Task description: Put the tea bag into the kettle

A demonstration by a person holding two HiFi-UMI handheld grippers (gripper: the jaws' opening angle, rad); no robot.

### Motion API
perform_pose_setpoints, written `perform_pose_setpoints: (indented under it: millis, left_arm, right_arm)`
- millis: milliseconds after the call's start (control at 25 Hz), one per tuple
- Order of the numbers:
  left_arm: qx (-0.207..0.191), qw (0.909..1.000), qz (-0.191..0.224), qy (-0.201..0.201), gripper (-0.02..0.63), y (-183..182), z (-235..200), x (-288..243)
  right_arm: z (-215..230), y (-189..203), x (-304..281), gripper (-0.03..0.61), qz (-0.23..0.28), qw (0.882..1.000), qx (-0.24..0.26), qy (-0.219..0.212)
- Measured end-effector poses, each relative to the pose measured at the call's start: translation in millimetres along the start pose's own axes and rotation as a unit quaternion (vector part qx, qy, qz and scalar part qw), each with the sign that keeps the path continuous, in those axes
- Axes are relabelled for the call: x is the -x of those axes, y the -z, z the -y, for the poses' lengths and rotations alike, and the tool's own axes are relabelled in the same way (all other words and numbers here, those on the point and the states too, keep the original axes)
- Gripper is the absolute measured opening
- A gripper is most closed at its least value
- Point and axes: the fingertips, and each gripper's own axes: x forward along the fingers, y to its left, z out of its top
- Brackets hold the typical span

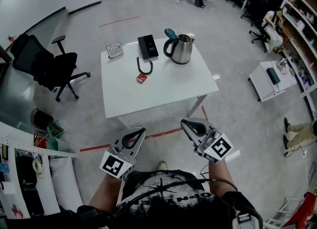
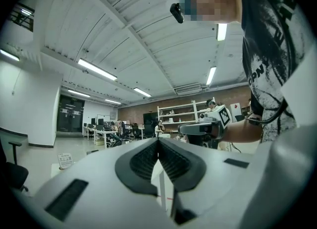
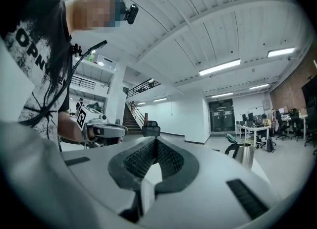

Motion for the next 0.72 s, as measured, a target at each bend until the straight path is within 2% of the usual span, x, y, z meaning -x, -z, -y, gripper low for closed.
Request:
perform_pose_setpoints:
  millis: [280,720]
  left_arm:
    - [-0.004,0.9997,-0.007,-0.023,0.011,3.2,-8.7,-23.8]
    - [0.008,0.9994,-0.005,-0.034,0.011,3.9,-26.6,-39.5]
  right_arm:
    - [32.6,1.1,-4.3,0.009,0.009,1.0,0.002,-0.018]
    - [52.1,5.0,-22.7,0.009,0.005,1.0,0.002,-0.031]
